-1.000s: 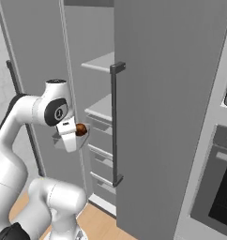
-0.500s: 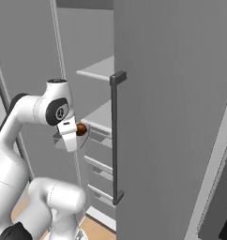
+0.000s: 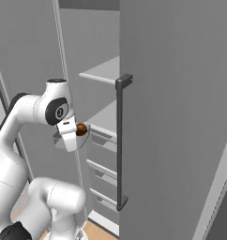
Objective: Take the meat container that has the chicken drumstick and place it on the second highest rack of the freezer. Then take the vegetable container that has the onion and eggplant and place it on the highest rack of the freezer.
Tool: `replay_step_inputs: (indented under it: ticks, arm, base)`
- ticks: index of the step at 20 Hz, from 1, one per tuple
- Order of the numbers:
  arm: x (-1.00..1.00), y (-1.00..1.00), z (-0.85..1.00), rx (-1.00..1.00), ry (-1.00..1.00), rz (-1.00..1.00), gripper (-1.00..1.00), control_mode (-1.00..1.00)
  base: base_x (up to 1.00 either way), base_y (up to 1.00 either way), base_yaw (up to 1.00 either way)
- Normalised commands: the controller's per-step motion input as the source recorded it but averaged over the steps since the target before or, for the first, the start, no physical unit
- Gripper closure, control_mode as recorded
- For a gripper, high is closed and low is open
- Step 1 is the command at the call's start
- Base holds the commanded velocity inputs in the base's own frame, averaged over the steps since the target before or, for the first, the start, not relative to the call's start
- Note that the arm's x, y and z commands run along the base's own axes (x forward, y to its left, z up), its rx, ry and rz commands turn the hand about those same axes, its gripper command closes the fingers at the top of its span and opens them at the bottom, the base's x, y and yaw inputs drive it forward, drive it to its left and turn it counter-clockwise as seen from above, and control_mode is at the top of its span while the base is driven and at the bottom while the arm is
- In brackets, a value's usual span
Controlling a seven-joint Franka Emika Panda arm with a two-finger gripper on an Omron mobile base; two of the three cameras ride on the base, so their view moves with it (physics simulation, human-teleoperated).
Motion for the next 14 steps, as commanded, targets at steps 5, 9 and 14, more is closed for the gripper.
replay_step_inputs:
  ticks: [5,9,14]
  arm:
    - [0.0,0.0,0.0,0.0,0.0,0.0,1.0,1.0]
    - [0.0,0.0,0.0,0.0,0.0,0.0,1.0,1.0]
    - [0.0,0.0,0.0,0.0,0.0,0.0,1.0,1.0]
  base:
    - [0.48,0.16,-0.06]
    - [0.35,0.48,-0.13]
    - [0.1,0.1,-0.09]
